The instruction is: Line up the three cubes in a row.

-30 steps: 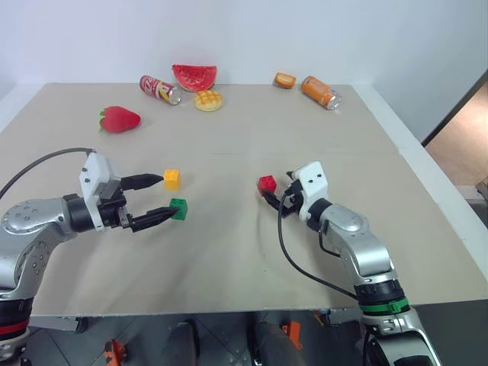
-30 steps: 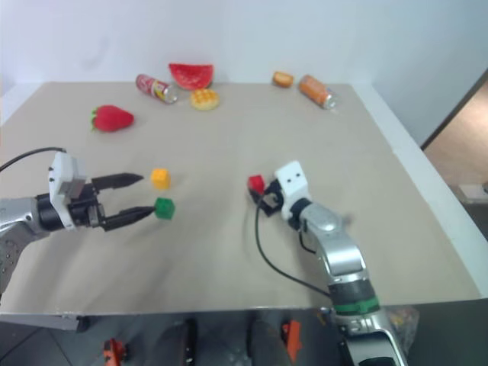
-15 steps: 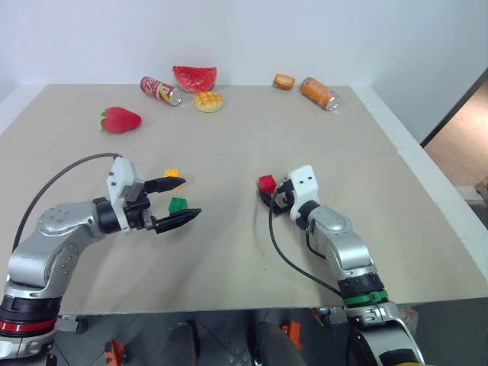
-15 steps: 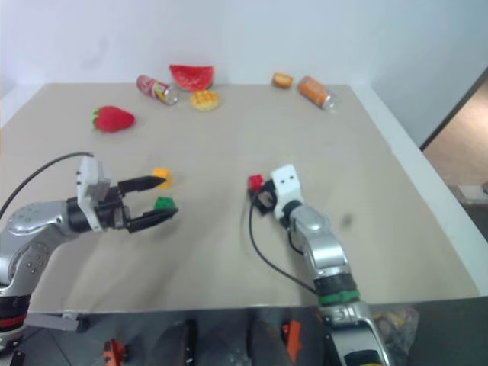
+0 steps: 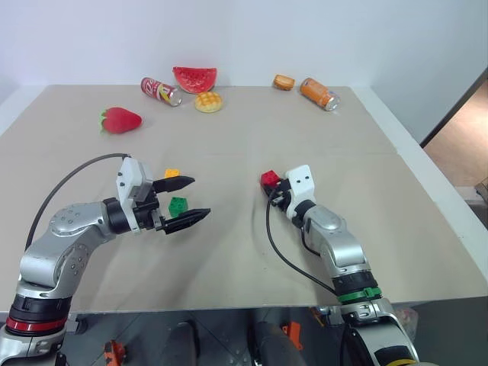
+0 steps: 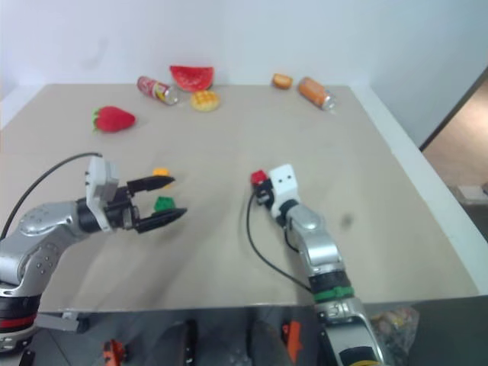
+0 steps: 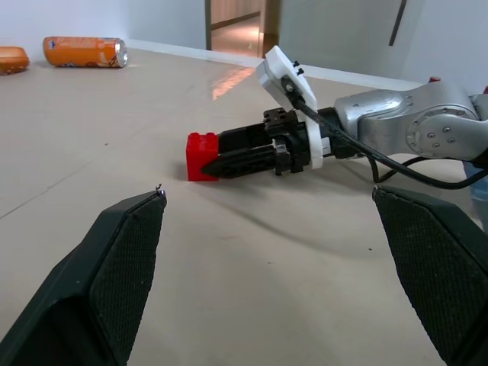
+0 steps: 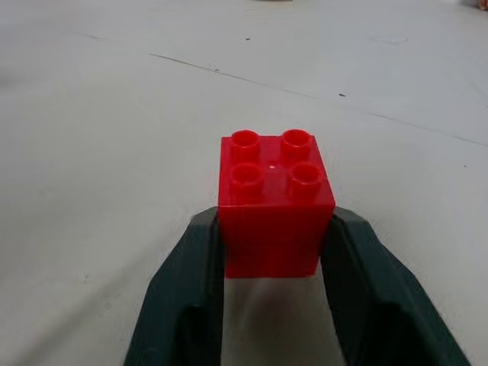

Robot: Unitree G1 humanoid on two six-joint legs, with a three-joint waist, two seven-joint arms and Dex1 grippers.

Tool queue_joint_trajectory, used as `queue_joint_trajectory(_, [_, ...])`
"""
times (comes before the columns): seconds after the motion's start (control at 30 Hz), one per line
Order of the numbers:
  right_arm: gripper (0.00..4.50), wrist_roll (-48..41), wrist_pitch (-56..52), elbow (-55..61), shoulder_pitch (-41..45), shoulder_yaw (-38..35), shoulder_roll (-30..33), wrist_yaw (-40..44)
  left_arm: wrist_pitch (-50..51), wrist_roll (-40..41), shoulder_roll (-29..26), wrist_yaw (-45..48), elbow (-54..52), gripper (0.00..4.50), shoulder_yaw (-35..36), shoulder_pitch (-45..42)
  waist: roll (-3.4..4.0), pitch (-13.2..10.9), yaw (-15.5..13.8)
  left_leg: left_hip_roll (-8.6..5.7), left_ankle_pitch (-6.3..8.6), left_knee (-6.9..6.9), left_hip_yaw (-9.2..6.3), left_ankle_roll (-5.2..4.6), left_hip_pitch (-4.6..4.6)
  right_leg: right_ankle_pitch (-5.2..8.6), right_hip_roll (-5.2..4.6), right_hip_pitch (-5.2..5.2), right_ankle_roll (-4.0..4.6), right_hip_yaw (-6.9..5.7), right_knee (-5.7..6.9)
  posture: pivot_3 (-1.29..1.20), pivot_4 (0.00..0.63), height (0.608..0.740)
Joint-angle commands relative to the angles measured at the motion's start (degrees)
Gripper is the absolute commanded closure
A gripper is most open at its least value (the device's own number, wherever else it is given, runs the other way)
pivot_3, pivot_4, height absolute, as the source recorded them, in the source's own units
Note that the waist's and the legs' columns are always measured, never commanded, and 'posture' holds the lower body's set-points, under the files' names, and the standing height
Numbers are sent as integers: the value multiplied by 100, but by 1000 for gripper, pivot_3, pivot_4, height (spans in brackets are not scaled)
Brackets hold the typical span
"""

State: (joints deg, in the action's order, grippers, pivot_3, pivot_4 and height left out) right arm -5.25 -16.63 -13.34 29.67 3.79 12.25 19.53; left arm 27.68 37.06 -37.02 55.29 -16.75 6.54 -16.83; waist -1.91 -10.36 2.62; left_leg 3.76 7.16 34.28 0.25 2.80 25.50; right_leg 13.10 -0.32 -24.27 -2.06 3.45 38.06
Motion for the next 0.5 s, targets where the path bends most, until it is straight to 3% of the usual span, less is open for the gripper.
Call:
queue_joint_trajectory(0.03, [3298,27,137,-8,135,-73,-22,-20,-9,82,-26,-79,-218,0,141,35,0,0,0,0,0,0,0,0,0,0,0,0,0,0,0,0,150,740])
queue_joint_trajectory(0.13, [3298,11,130,-25,154,-33,-3,81,60,260,-11,-79,-148,0,292,117,0,0,1,0,0,0,0,0,0,0,0,0,0,0,1,0,150,740])
queue_joint_trajectory(0.27, [3298,-256,67,396,-37,117,300,967,145,571,-225,303,-31,0,530,319,0,0,2,0,0,0,0,0,0,1,0,-1,2,0,1,0,150,740])
queue_joint_trajectory(0.4, [3298,-1142,-169,1414,-536,295,1568,3376,-199,144,-853,1100,348,0,401,486,6,-4,-26,-1,1,-5,-4,0,0,13,-2,1,4,-2,1,0,150,740])
queue_joint_trajectory(0.5, [3298,-1466,-311,1448,-503,386,2134,4275,-377,8,-1035,1464,774,0,308,404,9,-5,-23,-6,3,-7,-2,-1,0,19,-9,1,2,0,0,0,150,740])
